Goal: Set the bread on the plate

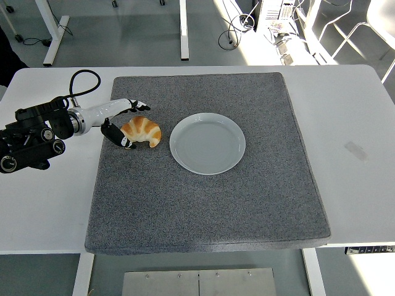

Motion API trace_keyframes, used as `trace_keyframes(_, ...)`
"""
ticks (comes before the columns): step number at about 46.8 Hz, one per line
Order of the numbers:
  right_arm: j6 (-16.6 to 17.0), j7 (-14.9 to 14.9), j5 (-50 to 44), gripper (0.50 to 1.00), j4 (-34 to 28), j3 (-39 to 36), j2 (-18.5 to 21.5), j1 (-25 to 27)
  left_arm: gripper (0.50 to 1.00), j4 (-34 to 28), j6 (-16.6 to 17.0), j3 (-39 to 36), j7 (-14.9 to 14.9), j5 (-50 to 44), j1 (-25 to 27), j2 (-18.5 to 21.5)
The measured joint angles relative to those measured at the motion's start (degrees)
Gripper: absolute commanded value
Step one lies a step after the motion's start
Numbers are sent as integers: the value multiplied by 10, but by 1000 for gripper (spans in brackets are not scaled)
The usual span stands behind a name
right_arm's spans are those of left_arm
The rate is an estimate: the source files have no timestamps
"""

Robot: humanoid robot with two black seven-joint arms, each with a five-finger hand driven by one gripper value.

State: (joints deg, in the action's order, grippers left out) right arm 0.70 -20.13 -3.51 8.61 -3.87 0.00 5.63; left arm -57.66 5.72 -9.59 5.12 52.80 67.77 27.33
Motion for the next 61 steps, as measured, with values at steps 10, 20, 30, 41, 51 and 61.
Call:
trace_keyframes(10,0,0,0,1000,0,0,0,0,819,4,1,2,2,9,0,-7)
trace_keyframes(20,0,0,0,1000,0,0,0,0,796,5,7,3,4,18,-6,-8)
trace_keyframes(30,0,0,0,1000,0,0,0,0,765,5,26,2,6,36,-13,-8)
trace_keyframes(41,0,0,0,1000,0,0,0,0,693,6,27,2,7,36,-13,-11)
trace_keyframes(51,0,0,0,1000,0,0,0,0,671,16,27,2,6,36,-13,-12)
trace_keyframes(61,0,0,0,1000,0,0,0,0,660,17,27,3,6,36,-13,-11)
